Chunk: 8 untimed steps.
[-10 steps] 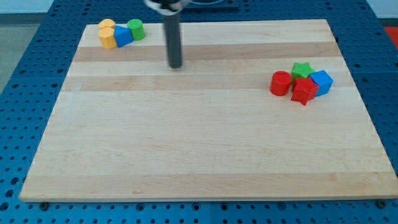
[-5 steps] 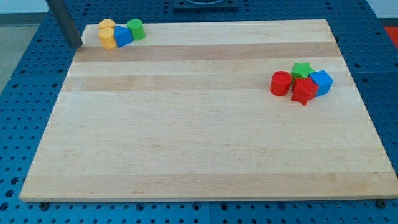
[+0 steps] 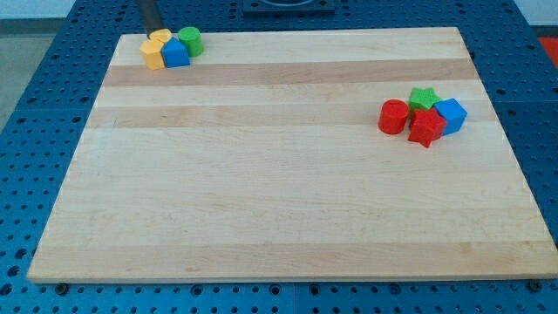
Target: Move yellow heart at center of the board
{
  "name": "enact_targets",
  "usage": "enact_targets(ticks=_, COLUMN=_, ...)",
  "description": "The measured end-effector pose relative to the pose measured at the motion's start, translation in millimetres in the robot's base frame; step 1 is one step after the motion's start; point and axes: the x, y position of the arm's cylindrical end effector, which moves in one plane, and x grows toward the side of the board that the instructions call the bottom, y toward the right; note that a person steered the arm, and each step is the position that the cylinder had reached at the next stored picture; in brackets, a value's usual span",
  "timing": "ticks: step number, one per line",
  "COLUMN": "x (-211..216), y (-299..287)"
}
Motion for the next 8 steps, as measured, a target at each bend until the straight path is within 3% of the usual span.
enact_targets(ticks=2, x=6.3, y=3.8)
enact_targets(ticks=7, x=94.7, y=37.4)
enact_targets(ticks=8, x=94.7, y=31.0)
